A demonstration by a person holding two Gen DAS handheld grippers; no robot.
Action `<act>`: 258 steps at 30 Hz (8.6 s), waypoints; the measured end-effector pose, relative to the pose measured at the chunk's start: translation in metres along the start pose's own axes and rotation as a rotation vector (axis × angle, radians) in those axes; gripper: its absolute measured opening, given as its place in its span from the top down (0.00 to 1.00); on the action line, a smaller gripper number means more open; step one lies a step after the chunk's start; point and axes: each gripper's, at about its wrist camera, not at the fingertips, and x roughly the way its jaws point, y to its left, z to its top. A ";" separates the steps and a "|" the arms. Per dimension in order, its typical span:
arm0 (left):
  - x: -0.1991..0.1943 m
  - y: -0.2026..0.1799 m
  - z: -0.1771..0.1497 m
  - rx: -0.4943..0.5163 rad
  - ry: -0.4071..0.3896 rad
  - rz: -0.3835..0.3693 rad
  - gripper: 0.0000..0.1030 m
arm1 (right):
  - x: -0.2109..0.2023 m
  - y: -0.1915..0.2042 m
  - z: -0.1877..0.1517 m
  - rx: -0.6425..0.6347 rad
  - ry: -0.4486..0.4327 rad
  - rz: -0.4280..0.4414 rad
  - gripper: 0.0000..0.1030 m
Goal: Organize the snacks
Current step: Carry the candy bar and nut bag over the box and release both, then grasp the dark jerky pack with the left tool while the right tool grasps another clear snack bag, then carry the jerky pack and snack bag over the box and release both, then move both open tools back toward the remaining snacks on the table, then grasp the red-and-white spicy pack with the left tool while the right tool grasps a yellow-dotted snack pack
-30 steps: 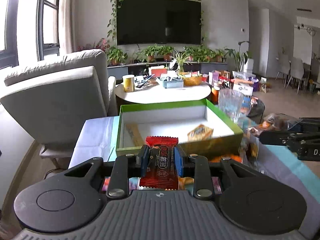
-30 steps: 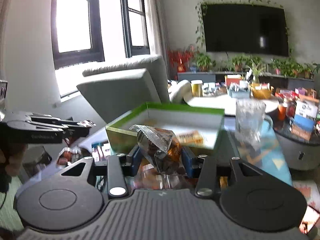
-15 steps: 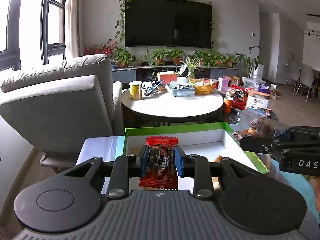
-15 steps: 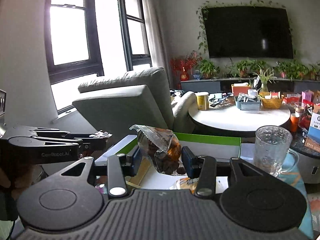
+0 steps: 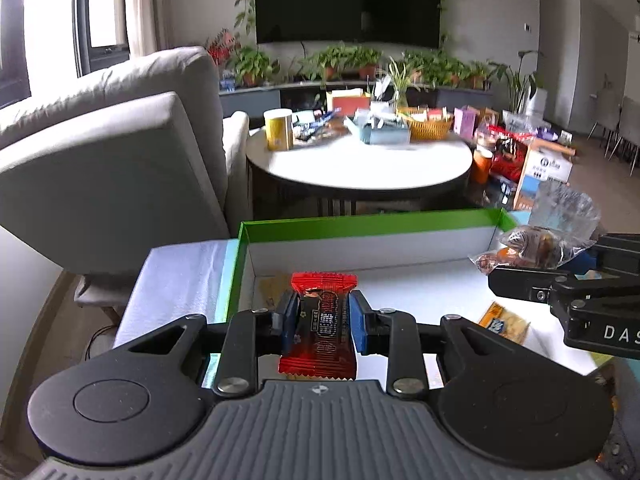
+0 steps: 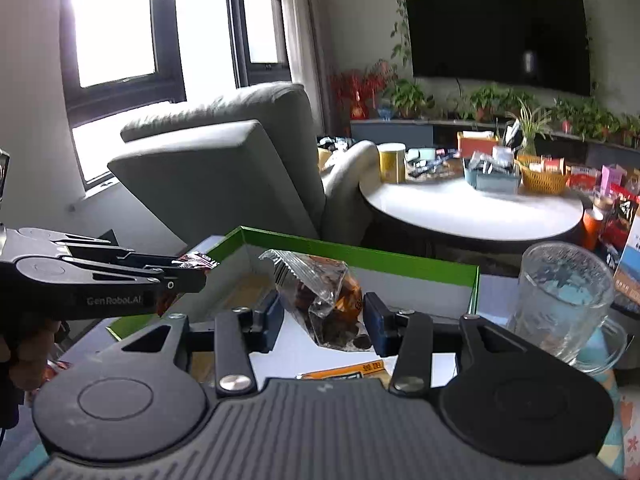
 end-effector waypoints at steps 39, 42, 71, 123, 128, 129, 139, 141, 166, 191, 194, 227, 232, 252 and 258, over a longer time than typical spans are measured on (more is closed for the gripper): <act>-0.095 -0.019 -0.071 0.071 0.069 0.016 0.49 | -0.060 0.012 -0.047 0.025 0.024 0.092 0.40; -0.098 -0.022 -0.088 0.060 0.112 0.007 0.49 | -0.065 0.022 -0.060 -0.012 0.048 0.126 0.40; -0.094 -0.031 -0.124 -0.028 0.204 0.034 0.47 | -0.079 0.026 -0.103 -0.045 0.099 0.102 0.40; -0.122 -0.018 -0.031 0.010 -0.099 -0.005 0.75 | -0.080 0.003 -0.019 0.050 -0.157 0.107 0.42; -0.101 -0.005 -0.004 -0.006 -0.112 0.007 0.75 | -0.059 0.003 -0.010 0.060 -0.128 0.067 0.42; -0.096 -0.003 0.000 -0.003 -0.114 0.017 0.75 | -0.055 0.003 -0.009 0.059 -0.120 0.059 0.42; -0.043 0.004 0.007 0.034 -0.042 0.030 0.75 | -0.018 -0.004 -0.010 0.098 -0.041 0.018 0.42; -0.034 0.005 0.005 0.028 -0.020 0.029 0.75 | -0.013 -0.005 -0.010 0.105 -0.028 0.017 0.42; -0.091 0.064 -0.010 -0.006 -0.026 0.187 0.59 | -0.072 -0.009 -0.040 0.034 -0.175 -0.154 0.41; -0.100 0.144 -0.126 -0.194 0.141 0.000 0.54 | -0.084 -0.042 -0.096 0.145 0.038 -0.167 0.41; -0.115 0.138 -0.138 -0.213 0.135 -0.098 0.54 | -0.071 -0.048 -0.100 0.131 0.064 -0.141 0.41; -0.108 0.111 -0.138 0.254 0.176 -0.227 0.42 | -0.032 -0.012 -0.084 0.253 0.165 -0.387 0.41; -0.117 0.117 -0.143 0.259 0.172 -0.221 0.42 | -0.032 -0.015 -0.089 0.261 0.175 -0.394 0.41; -0.147 0.060 -0.162 -0.132 0.291 -0.248 0.43 | -0.042 -0.028 -0.099 0.223 0.162 -0.452 0.41; -0.161 0.038 -0.150 0.053 0.241 -0.206 0.42 | -0.048 -0.033 -0.103 0.210 0.154 -0.445 0.41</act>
